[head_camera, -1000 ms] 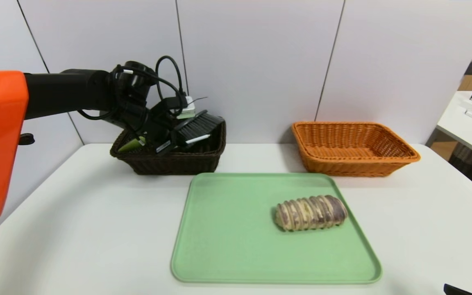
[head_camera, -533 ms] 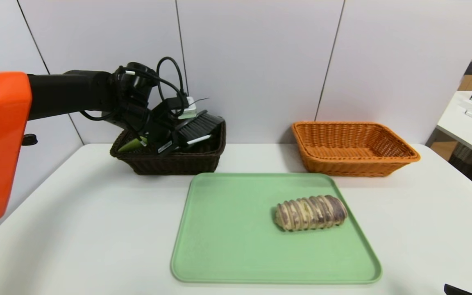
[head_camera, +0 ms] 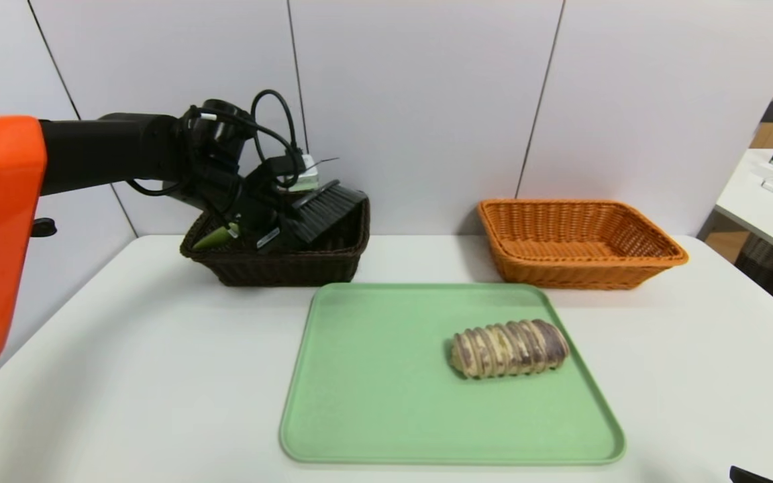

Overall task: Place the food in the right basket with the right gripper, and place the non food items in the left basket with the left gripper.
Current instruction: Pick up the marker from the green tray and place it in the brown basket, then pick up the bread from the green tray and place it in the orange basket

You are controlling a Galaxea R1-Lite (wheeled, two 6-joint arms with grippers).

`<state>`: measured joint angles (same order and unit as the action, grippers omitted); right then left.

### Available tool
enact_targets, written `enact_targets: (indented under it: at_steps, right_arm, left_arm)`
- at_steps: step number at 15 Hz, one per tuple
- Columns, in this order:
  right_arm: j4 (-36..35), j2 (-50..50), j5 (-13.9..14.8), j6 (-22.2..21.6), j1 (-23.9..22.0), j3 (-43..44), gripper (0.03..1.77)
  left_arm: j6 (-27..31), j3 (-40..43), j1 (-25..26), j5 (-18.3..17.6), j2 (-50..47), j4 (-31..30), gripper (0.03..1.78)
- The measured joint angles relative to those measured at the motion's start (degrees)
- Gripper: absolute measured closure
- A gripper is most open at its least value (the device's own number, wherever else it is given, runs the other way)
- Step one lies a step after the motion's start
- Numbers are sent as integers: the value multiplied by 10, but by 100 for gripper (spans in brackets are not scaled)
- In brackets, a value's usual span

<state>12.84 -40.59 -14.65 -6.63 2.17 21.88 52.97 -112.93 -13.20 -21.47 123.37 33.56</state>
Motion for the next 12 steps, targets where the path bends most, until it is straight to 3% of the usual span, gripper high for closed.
enact_targets:
  at_steps: [4,8,12]
  right_arm:
    - [-1,0,-1,0,0,1,9]
    - [-2,0,-3,0,0,3,9]
    - [-2,1,-5,1,0,6,9]
  left_arm:
    - [-103,0,-6,-2,-21,-35,49]
    - [-202,10,-14,-2,-58,-26,34]
    - [-275,79,-14,-12,-112,-13,25]
